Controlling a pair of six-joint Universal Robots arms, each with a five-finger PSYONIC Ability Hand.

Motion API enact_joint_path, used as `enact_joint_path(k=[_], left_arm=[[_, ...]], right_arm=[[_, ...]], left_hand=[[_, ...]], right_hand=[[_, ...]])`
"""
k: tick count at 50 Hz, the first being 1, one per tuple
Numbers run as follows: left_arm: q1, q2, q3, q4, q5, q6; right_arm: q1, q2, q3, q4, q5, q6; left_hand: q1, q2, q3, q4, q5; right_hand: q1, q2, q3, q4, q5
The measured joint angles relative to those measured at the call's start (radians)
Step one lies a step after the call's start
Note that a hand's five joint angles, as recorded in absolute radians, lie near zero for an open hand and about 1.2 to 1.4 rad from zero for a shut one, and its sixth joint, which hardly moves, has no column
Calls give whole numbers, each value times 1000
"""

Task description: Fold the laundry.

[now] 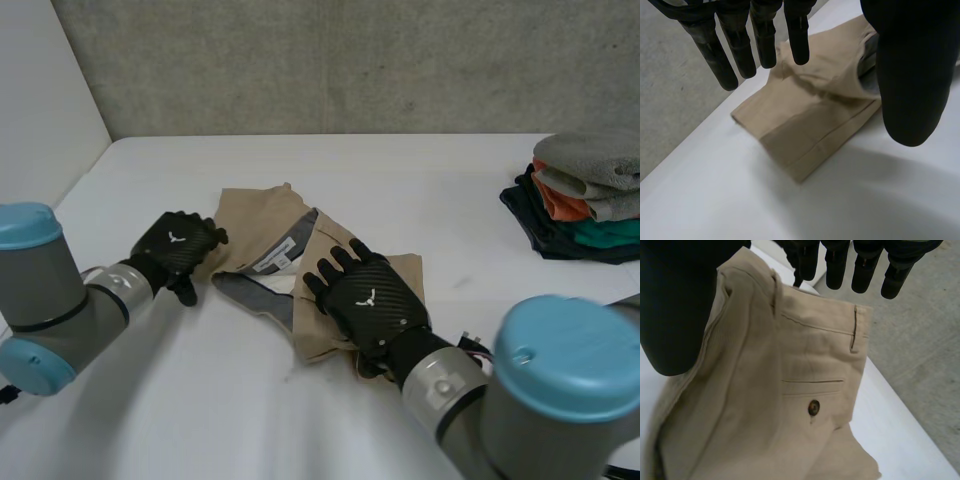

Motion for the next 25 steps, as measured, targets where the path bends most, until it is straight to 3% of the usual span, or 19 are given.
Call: enact_joint_path(k=[4,9,14,15,19,25], left_arm=[[-35,-11,8,10,-1,-4],[-84,-47,30,25,-3,-5],[-124,-90,66,35,-10,-5],[-131,-98,77,36,-12,-4],[-141,-115,109,45,-28,-3],[-139,-65,149,131,-156,-3]], right_arm=[[23,52,-11,-68,63,-28],[22,68,-4,-113,82,-23],[13,59,5,-116,71,-3],[12,55,7,-111,68,1],[6,30,10,-84,58,11],[-87,-64,21,-17,51,28]], left_hand=[[0,3,2,3,10],[63,74,72,81,94],[486,486,464,474,477],[622,643,639,651,653],[754,835,830,845,825],[754,840,835,851,825]], right_hand=[[0,0,0,0,0],[36,63,71,66,66],[27,40,41,39,27],[-1,5,10,9,-1],[-6,-6,-2,-5,-1],[-6,-6,-2,-5,-1]])
